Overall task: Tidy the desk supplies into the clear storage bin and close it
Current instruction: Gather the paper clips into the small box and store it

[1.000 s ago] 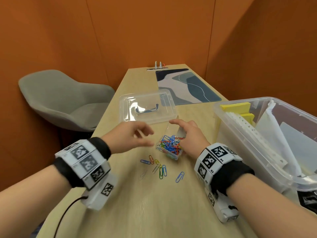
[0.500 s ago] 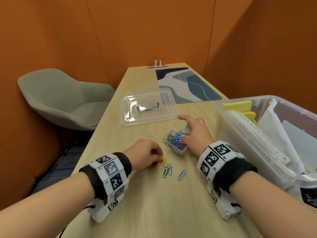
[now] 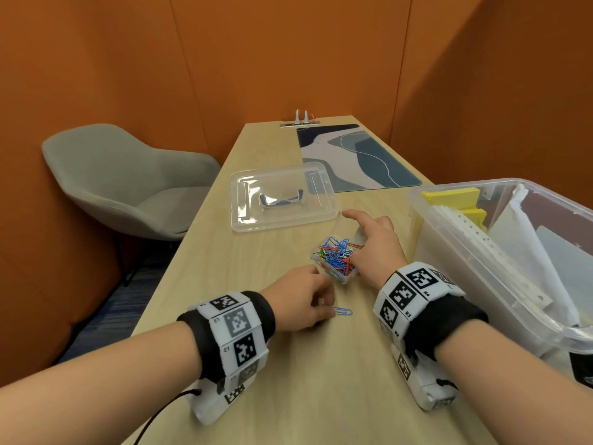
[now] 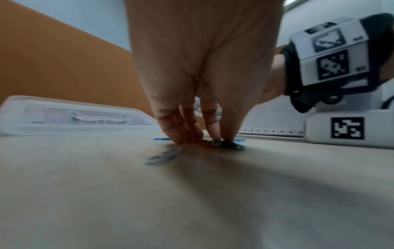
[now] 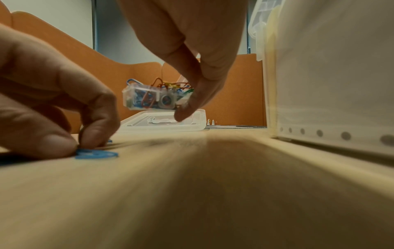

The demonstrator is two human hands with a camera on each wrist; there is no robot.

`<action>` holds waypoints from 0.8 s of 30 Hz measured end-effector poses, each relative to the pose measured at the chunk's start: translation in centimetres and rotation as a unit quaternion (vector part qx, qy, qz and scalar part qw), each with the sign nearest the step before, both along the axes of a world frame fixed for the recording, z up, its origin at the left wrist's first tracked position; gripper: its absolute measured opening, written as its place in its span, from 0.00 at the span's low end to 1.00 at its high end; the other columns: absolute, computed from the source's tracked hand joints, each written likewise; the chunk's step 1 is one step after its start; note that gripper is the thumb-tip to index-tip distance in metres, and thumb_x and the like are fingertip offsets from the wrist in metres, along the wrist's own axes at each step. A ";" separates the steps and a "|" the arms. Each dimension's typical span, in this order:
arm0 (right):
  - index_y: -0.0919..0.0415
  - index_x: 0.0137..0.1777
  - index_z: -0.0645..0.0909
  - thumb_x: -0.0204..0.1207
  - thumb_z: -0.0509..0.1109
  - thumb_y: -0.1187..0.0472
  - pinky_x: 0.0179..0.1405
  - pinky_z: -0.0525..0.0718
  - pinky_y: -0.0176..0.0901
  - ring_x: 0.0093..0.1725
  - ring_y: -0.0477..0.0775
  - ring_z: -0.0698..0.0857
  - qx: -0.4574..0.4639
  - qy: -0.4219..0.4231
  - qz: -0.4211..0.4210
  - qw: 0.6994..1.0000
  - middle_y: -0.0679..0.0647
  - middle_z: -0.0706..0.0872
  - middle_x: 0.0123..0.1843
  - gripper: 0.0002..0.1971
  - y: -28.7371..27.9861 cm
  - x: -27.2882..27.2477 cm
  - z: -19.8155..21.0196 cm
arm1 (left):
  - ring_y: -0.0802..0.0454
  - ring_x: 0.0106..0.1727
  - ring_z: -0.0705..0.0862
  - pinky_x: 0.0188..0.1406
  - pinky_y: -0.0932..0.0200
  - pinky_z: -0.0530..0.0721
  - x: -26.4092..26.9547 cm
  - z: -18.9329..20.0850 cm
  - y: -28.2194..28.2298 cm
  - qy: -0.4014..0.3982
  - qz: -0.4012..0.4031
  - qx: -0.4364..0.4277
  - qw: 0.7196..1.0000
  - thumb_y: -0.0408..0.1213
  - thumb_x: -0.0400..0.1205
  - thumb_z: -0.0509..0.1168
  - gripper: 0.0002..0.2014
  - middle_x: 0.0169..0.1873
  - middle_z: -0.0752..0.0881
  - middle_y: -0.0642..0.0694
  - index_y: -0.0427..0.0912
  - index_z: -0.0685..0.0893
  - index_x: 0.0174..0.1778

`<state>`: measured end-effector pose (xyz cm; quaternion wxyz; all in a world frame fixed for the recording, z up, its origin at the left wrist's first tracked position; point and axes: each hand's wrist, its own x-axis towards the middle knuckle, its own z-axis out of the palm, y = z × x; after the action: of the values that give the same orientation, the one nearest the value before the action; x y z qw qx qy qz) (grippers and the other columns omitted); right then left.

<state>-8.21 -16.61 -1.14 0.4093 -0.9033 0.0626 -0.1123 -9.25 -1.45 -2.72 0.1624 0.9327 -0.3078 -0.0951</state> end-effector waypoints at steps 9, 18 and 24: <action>0.44 0.75 0.70 0.73 0.57 0.81 0.50 0.81 0.40 0.49 0.49 0.72 0.009 0.008 0.003 1.000 0.56 0.69 0.64 0.37 0.1 0.1 0.0 | 0.57 0.57 0.76 0.60 0.69 0.73 0.8 0.7 5.2 0.015 0.062 -0.020 0.998 0.62 0.63 0.74 0.29 0.57 0.76 0.53 0.56 0.82 0.59; 0.44 0.75 0.69 0.73 0.58 0.80 0.52 0.81 0.41 0.49 0.49 0.72 0.005 0.010 0.002 1.000 0.56 0.68 0.65 0.36 0.0 0.3 -0.1 | 0.61 0.40 0.79 0.45 0.76 0.76 0.7 0.8 6.0 0.086 0.005 -0.043 0.995 0.40 0.68 0.78 0.15 0.43 0.80 0.59 0.53 0.89 0.51; 0.44 0.73 0.71 0.72 0.57 0.81 0.50 0.75 0.37 0.48 0.50 0.72 -0.002 0.009 -0.001 1.000 0.57 0.69 0.64 0.36 0.1 0.2 -0.2 | 0.68 0.30 0.79 0.35 0.82 0.73 1.1 0.6 4.2 0.038 0.040 -0.038 0.998 0.32 0.72 0.71 0.08 0.38 0.86 0.56 0.44 0.90 0.44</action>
<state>-8.00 -16.55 -1.32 0.4072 -0.9048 0.0667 -0.1051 -8.18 2.77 -2.15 0.2127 0.9331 -0.2674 -0.1120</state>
